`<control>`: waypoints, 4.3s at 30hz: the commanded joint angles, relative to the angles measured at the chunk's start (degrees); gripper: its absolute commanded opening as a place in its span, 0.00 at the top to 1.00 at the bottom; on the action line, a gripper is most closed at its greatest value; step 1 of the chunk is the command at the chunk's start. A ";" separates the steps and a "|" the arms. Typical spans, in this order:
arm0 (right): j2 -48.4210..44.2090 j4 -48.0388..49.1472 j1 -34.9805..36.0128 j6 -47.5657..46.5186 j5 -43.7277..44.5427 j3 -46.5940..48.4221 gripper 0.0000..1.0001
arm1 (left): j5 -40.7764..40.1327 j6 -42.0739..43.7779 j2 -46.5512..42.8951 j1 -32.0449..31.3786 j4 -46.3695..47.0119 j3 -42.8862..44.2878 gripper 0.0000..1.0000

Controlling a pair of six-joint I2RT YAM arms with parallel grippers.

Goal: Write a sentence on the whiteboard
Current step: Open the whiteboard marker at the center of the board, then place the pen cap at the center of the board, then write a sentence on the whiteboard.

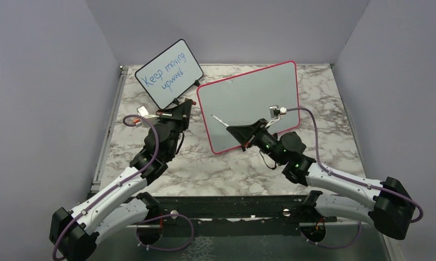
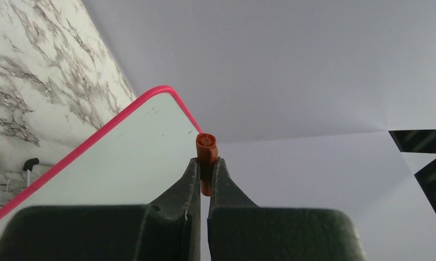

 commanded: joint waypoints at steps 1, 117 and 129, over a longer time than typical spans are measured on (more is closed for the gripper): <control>-2.97 -3.12 0.43 -1.47 2.04 -1.03 0.99 | -4.23 3.58 -1.64 0.08 -0.11 -0.75 1.00; -1.41 -49.67 0.44 -40.03 15.67 27.31 0.99 | 90.58 58.47 39.17 33.79 0.39 31.37 0.29; 1.08 -46.75 0.43 -41.65 13.33 26.09 0.99 | 96.91 57.27 46.87 33.40 4.12 34.27 0.53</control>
